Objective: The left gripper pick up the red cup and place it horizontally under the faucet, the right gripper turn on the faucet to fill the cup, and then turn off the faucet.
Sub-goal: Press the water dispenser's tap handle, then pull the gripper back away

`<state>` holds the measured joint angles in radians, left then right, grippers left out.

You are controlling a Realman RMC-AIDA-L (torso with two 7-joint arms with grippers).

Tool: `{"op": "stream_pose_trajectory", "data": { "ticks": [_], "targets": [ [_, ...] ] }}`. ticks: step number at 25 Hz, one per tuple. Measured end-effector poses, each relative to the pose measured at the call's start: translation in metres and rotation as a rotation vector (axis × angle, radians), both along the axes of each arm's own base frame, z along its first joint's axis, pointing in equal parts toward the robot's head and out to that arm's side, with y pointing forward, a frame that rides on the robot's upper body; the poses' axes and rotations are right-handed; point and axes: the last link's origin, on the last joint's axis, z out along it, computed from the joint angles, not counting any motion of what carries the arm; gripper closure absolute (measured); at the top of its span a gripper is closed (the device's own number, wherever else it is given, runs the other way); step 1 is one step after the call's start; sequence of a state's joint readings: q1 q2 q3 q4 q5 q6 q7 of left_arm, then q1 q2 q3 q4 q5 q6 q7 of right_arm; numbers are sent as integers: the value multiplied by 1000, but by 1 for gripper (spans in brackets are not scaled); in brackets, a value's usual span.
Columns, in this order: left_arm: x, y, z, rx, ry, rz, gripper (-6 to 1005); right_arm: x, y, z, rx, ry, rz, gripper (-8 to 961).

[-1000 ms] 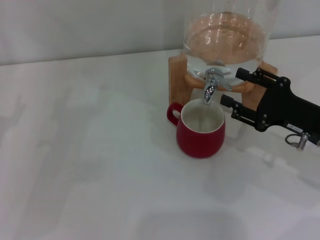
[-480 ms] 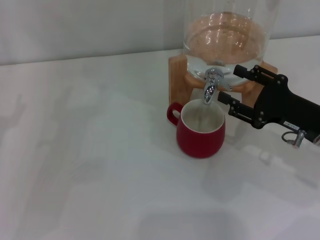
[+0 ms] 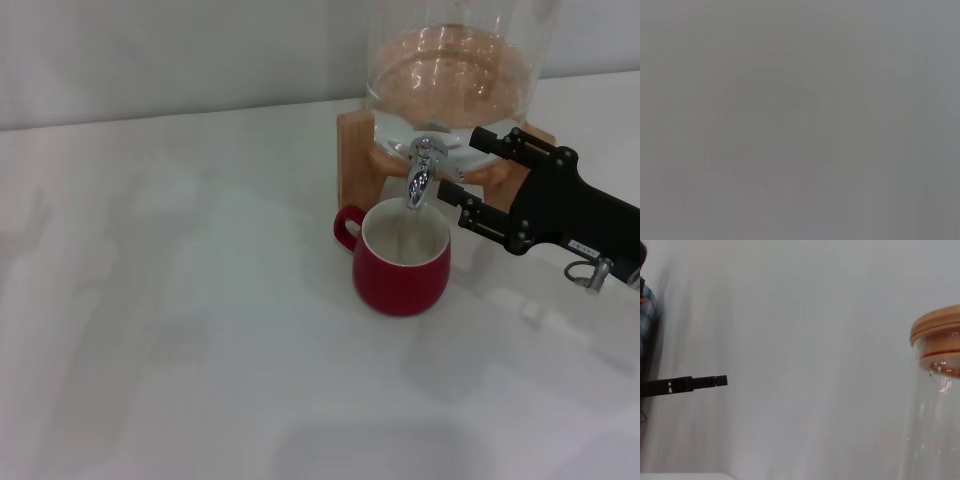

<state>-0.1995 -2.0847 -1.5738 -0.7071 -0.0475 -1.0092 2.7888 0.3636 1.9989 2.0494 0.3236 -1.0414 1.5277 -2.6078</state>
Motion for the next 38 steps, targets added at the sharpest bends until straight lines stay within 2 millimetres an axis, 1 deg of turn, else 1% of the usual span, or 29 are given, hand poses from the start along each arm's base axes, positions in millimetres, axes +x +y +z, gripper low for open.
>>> {"op": "stream_pose_trajectory", "data": {
  "ticks": [38],
  "targets": [
    [0, 0, 0, 0, 0, 1, 115, 0, -2, 2, 4, 1, 6, 279]
  ]
}}
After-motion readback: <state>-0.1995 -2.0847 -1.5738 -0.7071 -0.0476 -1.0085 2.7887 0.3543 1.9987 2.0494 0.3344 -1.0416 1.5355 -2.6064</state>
